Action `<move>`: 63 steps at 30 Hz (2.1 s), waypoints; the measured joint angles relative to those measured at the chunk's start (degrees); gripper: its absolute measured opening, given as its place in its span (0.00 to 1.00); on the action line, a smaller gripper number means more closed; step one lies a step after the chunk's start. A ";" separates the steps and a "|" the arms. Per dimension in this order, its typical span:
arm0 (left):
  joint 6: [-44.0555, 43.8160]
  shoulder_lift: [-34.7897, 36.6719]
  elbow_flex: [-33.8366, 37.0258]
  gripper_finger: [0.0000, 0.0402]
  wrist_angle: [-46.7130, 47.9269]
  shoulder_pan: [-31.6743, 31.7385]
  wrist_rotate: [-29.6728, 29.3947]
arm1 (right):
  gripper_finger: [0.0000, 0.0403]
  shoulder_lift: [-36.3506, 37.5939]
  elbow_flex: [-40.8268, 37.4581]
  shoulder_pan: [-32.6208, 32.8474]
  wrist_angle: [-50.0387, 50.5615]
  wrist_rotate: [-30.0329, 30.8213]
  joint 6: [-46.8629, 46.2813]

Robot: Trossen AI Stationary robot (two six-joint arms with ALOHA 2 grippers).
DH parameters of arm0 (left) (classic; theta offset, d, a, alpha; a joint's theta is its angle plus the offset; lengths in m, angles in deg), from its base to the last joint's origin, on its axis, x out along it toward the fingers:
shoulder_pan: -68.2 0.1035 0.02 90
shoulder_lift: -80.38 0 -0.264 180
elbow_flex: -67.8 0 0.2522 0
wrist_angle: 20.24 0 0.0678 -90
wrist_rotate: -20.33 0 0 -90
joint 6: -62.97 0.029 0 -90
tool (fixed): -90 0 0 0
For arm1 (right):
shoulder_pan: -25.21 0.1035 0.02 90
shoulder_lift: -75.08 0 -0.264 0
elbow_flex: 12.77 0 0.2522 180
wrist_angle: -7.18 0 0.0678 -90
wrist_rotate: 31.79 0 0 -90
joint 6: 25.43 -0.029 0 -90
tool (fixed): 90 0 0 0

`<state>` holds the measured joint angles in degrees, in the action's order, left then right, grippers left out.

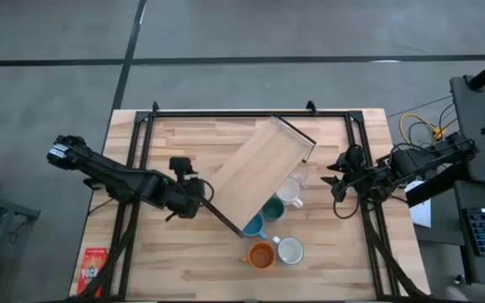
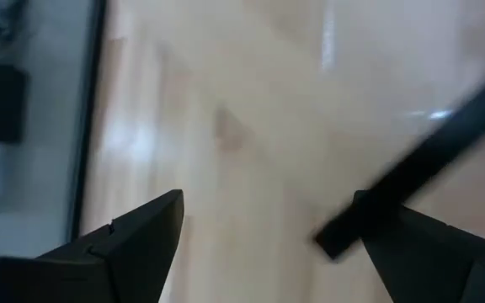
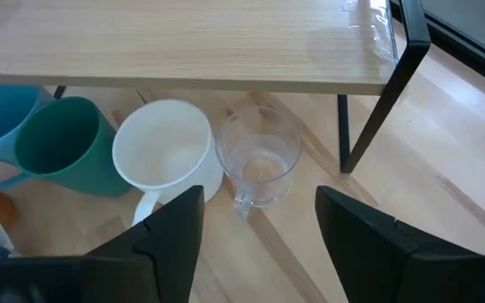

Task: Stack small to large cups/mugs on shelf
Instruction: Adjust the shelf, then put the transparent mug on the shelf

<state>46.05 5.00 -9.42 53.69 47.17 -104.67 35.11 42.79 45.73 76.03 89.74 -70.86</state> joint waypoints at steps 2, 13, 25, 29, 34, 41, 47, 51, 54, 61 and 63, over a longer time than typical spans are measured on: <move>-0.74 0.52 1.40 0.82 0.21 1.04 -1.81 | 0.55 0.00 -0.02 0.00 0.00 0.02 -0.02; -0.78 3.61 3.94 0.82 4.93 4.38 -8.55 | 0.55 -0.01 -0.90 0.00 -0.08 0.02 -0.41; -1.56 7.68 7.90 0.82 9.72 10.92 -19.91 | 0.55 0.00 -1.42 -0.02 -1.52 0.04 -0.37; -0.30 8.75 9.88 0.82 9.51 13.65 -22.25 | 0.55 0.00 -1.42 0.00 -2.08 0.04 0.28; -0.28 9.90 11.06 0.82 9.48 16.79 -23.74 | 0.55 0.00 -1.44 -0.02 -2.21 0.04 0.42; -3.40 11.25 11.07 0.82 10.63 18.28 -20.88 | 0.55 -0.02 -1.44 -0.01 -2.22 1.63 -2.15; -19.55 10.72 11.32 0.82 20.00 18.35 -9.60 | 0.55 -1.19 -1.50 -0.02 0.60 2.60 -9.27; -27.24 10.44 13.00 0.82 24.80 18.23 3.16 | 0.55 -3.66 -3.10 -0.02 3.80 2.91 -12.70; -29.07 10.78 14.95 0.82 24.95 17.82 10.32 | 0.55 -5.90 -6.31 -0.02 2.28 3.04 -14.32; -30.87 10.91 17.45 0.82 23.61 15.67 19.96 | 0.55 -11.67 -13.67 -0.02 -8.70 3.90 -16.09; -31.28 10.98 17.45 0.82 21.90 14.90 21.41 | 0.55 -13.11 -14.62 -0.01 -11.29 4.47 -16.07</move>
<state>14.77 15.98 8.04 75.59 62.07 -83.26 22.00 28.17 45.71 64.74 94.21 -86.93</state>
